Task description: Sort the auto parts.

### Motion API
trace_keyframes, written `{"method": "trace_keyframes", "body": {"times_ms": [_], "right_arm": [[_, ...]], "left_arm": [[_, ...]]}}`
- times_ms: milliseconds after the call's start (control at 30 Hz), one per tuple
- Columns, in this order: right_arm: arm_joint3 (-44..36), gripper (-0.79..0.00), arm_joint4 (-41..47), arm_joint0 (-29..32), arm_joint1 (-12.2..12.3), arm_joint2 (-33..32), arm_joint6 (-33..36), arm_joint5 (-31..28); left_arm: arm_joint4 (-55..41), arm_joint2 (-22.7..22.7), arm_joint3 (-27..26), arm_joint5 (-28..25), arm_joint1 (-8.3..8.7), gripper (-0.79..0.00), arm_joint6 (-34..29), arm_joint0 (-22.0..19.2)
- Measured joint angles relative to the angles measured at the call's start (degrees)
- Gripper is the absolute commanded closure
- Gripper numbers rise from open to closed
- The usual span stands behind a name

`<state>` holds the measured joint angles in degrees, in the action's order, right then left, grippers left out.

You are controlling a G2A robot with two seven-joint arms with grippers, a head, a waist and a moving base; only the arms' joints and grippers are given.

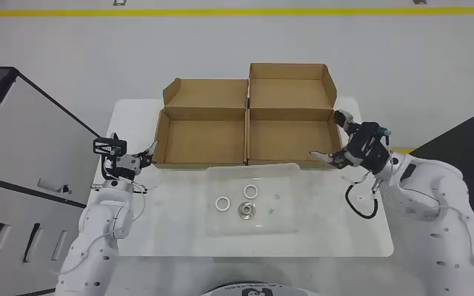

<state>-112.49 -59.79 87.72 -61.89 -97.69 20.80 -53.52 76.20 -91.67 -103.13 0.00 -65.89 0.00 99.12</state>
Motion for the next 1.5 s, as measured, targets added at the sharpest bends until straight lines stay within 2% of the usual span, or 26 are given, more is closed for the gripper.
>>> {"method": "trace_keyframes", "body": {"times_ms": [100,300,500,767,1100,1500], "right_arm": [[-0.3,-0.785,3.1,-1.9,0.7,1.2,4.7,-4.3],[-3.0,-0.785,9.2,-4.8,3.2,6.3,14.2,-4.5],[-4.5,-0.785,18.6,-8.1,6.8,12.3,25.7,-4.5],[-5.7,-0.785,17.5,-13.1,12.6,20.7,25.5,-4.5],[-4.7,-0.785,22.4,-23.8,19.9,33.1,25.5,-4.5],[-4.0,-0.785,27.1,-36.9,25.0,50.2,25.5,-4.5]], "left_arm": [[0.0,0.0,0.0,0.0,0.0,-0.785,0.0,0.0],[0.0,0.0,0.0,0.0,0.0,-0.785,0.0,0.0],[0.0,0.0,0.0,0.0,0.0,-0.785,0.0,0.0],[0.0,0.0,0.0,0.0,0.0,-0.785,0.0,0.0],[0.0,0.0,0.0,0.0,0.0,-0.785,0.0,0.0],[0.0,0.0,0.0,0.0,0.0,-0.785,0.0,0.0]]}}
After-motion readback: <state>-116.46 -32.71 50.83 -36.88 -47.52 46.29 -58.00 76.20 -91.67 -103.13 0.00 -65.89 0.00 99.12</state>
